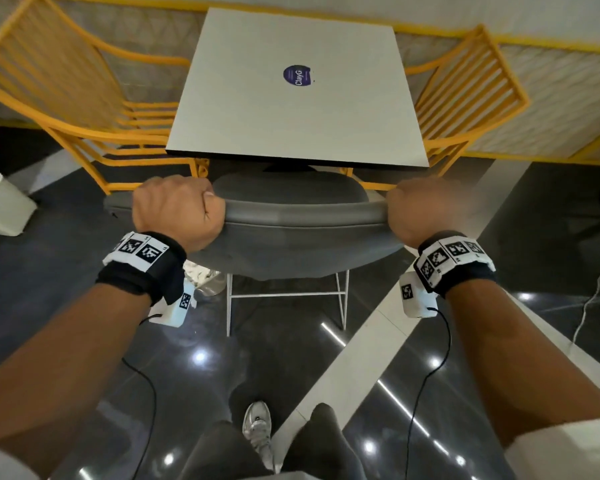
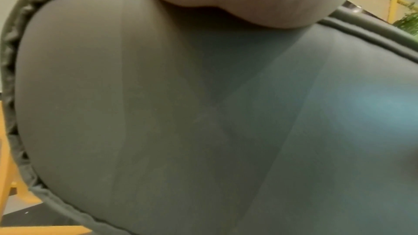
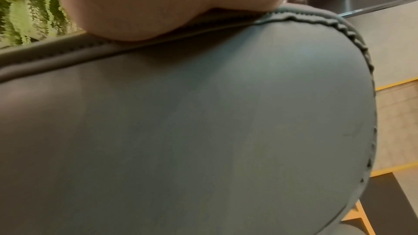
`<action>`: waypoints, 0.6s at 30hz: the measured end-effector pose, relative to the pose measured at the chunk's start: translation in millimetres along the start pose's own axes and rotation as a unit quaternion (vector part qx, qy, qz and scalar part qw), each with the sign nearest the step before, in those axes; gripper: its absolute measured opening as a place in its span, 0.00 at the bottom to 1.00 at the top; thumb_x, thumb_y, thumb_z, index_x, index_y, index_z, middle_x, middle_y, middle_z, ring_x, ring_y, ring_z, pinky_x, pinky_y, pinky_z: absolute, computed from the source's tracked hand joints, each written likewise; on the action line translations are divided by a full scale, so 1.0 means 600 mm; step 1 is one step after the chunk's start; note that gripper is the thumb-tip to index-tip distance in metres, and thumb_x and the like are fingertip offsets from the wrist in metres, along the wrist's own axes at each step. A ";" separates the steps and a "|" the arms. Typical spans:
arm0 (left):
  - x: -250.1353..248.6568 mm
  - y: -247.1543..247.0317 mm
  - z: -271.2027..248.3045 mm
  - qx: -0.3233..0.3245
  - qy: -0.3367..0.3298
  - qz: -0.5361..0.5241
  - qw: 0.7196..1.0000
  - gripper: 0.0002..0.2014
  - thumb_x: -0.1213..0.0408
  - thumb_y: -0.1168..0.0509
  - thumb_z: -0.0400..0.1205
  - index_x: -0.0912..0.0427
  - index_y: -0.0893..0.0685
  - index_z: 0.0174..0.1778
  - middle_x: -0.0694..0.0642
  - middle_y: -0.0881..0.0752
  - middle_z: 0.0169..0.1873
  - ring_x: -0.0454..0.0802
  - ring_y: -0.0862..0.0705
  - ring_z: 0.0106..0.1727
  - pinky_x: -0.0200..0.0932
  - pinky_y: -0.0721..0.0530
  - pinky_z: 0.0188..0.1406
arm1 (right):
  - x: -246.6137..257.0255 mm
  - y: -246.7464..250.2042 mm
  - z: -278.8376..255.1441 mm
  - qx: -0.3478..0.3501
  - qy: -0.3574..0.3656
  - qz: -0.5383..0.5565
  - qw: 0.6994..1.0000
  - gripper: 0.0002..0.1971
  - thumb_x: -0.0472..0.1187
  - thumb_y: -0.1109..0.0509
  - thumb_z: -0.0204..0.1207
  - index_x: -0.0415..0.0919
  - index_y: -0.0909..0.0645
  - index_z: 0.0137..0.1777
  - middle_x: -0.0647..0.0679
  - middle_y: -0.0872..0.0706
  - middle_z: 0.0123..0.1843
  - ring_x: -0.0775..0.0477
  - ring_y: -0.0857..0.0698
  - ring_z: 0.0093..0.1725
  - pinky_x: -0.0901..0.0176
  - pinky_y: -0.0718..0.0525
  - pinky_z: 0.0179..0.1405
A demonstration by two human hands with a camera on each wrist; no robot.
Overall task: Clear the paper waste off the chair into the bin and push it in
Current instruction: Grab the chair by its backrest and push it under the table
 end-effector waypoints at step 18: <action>0.049 -0.020 0.022 0.013 0.009 0.024 1.000 0.21 0.51 0.49 0.75 0.58 0.15 0.32 0.59 0.18 0.25 0.62 0.22 0.28 0.47 0.29 0.31 | 0.032 -0.024 0.026 -0.006 0.006 0.003 1.000 0.19 0.48 0.44 0.76 0.43 0.24 0.26 0.50 0.26 0.25 0.42 0.28 0.31 0.48 0.25 0.47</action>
Point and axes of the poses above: each hand's wrist, its own z-axis towards the middle knuckle, its own y-axis out of the back of the hand, x = y × z, the point moved 2 cm from there along z, towards the middle knuckle
